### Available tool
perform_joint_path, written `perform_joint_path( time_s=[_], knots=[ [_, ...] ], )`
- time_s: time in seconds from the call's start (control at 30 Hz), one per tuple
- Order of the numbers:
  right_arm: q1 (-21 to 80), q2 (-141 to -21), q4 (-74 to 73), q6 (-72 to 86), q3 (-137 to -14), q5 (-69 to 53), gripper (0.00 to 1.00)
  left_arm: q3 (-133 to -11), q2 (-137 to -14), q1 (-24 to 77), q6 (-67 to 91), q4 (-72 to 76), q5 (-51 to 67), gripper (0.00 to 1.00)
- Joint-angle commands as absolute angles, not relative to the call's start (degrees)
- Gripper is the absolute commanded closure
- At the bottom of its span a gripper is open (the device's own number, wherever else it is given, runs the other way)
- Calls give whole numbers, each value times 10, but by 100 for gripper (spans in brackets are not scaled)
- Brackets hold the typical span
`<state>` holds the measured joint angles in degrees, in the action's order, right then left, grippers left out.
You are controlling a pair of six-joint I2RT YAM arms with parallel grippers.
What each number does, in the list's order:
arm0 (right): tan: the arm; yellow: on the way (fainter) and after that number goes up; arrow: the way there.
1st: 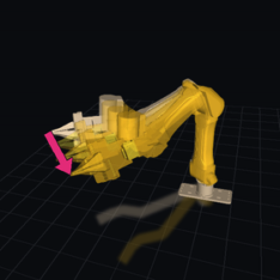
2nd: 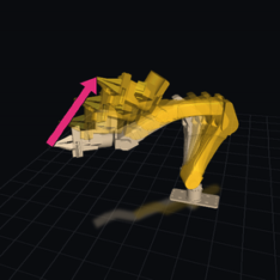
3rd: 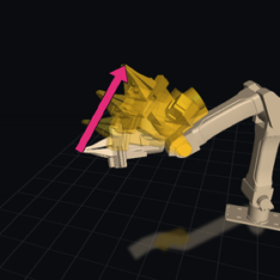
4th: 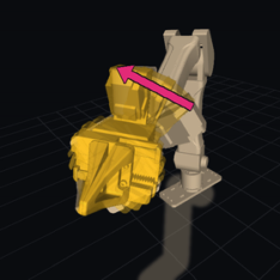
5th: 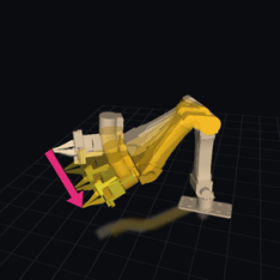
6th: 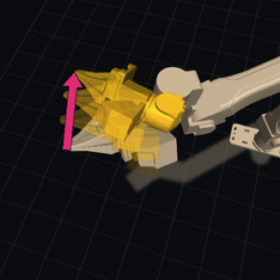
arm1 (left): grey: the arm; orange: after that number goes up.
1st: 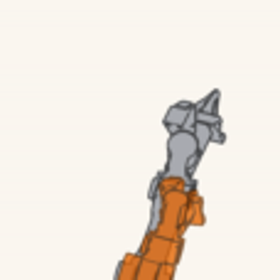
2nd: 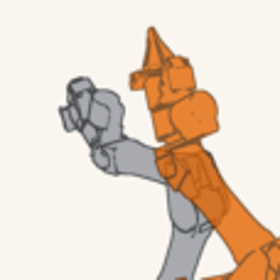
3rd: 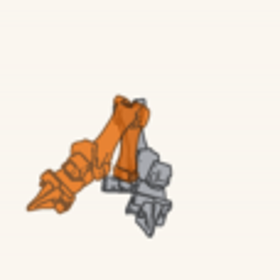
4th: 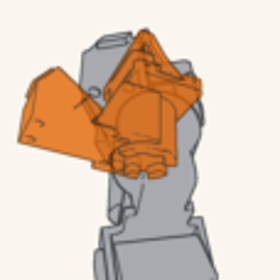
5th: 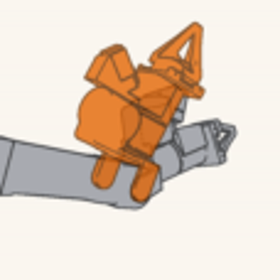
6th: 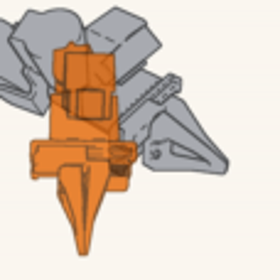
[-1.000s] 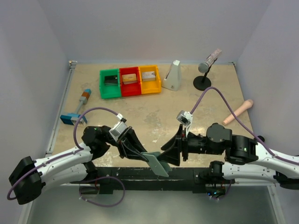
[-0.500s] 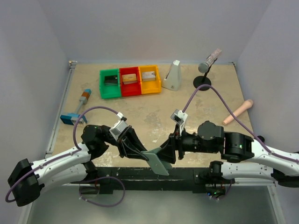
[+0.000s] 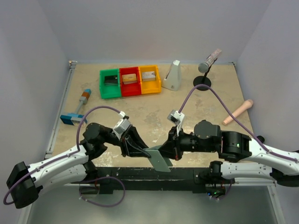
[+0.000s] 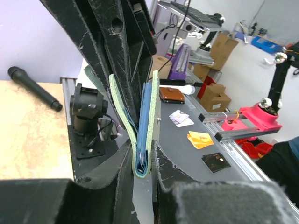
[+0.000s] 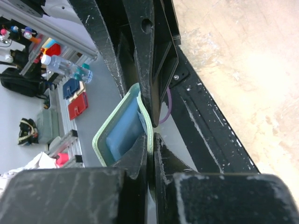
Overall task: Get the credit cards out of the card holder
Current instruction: Open the card holder at the center of the board.
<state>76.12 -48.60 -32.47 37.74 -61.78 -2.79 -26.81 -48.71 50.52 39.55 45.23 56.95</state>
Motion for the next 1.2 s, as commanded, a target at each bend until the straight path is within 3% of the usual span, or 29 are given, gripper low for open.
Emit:
perform_joint_path(
  time_s=[0.0,0.13,0.33,0.37,0.63,1.03,1.17],
  knots=[
    [763,-480,-327,380,-609,-38,100,-304,-454,503,341,429,480,68],
    [763,-471,-356,380,-624,8,100,-281,-416,503,310,374,391,41],
    [763,-472,-412,395,-652,115,100,-194,-372,500,376,409,240,18],
    [763,-473,-417,399,-654,131,100,-183,-374,500,395,423,230,0],
    [763,-473,-418,413,-653,178,100,-154,-399,500,487,440,222,0],
    [764,-405,-375,463,-582,224,100,-99,-436,500,550,587,261,0],
    [763,-403,-372,472,-577,240,100,-89,-463,500,567,649,279,8]
  ],
)
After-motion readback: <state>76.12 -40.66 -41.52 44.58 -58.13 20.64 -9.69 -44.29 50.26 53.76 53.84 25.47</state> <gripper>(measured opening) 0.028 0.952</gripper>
